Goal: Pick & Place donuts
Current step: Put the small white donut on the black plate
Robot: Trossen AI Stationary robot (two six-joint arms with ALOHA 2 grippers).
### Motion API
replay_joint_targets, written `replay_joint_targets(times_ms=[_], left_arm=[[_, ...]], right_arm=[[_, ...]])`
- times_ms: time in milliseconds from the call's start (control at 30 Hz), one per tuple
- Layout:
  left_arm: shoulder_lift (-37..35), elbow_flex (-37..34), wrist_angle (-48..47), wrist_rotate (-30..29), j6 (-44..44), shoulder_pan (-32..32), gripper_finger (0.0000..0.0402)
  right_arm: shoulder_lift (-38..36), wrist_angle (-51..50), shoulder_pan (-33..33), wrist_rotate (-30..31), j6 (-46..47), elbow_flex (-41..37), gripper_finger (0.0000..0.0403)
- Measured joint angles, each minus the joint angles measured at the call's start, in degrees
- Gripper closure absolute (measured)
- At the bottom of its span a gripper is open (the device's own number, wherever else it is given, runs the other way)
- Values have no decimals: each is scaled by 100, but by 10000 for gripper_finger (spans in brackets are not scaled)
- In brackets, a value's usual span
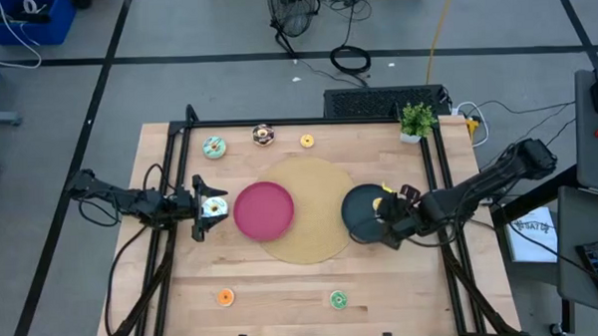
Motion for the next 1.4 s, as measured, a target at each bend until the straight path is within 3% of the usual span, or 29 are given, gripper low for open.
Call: replay_joint_targets(times_ms=[467, 1067, 1400], left_arm=[[1, 0, -1, -1, 2, 2, 82], [0, 2, 0, -1, 2, 1, 82], [2, 2, 0, -2, 2, 0, 82]], right_arm=[[-531, 910, -289, -192, 368, -1232, 274], [-680, 1154, -287, -764, 180, -1283, 273], [-678, 1290, -287, -605, 91, -1283, 200]])
